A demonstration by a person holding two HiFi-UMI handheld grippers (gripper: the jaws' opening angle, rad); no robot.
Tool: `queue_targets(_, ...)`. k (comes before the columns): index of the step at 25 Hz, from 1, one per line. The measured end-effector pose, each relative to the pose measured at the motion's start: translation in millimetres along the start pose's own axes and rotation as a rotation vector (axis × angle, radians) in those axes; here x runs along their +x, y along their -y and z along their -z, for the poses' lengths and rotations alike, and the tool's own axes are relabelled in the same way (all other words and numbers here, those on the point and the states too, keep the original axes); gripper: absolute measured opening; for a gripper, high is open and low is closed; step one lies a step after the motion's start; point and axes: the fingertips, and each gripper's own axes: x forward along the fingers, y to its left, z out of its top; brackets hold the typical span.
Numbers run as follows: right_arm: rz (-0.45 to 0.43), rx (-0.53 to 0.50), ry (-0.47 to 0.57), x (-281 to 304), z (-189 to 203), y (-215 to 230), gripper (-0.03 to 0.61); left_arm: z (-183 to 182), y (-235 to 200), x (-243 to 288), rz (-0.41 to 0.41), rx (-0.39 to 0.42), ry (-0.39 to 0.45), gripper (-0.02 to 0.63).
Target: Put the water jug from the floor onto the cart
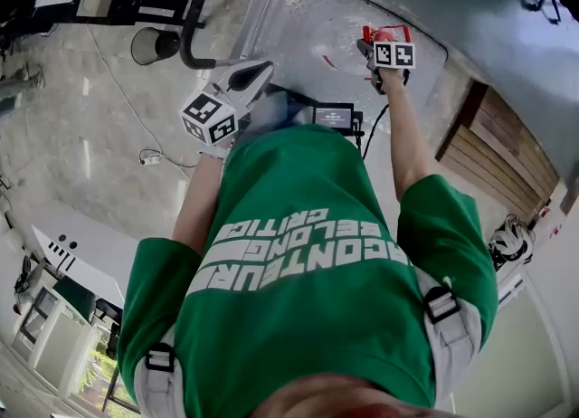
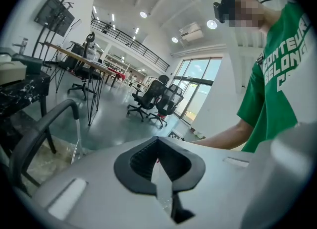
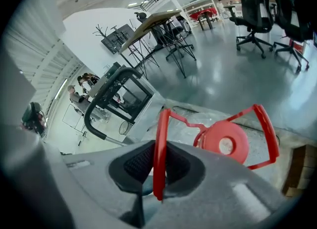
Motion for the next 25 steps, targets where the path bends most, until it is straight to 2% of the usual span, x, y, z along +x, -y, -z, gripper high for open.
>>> queue_targets(7, 0.027, -0.003, -0.066, 45, 3, -6, 0.025, -15, -17, -14, -0.045, -0.013, 0.015, 0.008)
queue_targets(11, -0.014, 0.006, -0.079, 73, 9, -26, 0.023, -13, -29, -18, -0.057, -0.03, 0.005, 0.008)
queue_targets(16, -0.081, -0.026, -0.112, 77, 21, -53, 0.018, -21, -7, -15, -0.072, -0.023, 0.012, 0.008)
queue_targets(20, -0.106, -0.026, -0.173, 123, 25, -77, 0.015, -23, -42, -19, -0.08, -0.043, 0.01, 0.008)
queue_targets(25, -0.114, -0.061, -0.231, 140, 37, -90, 0.015, -25, -45, -17, -0.076, -0.04, 0.004, 0.008)
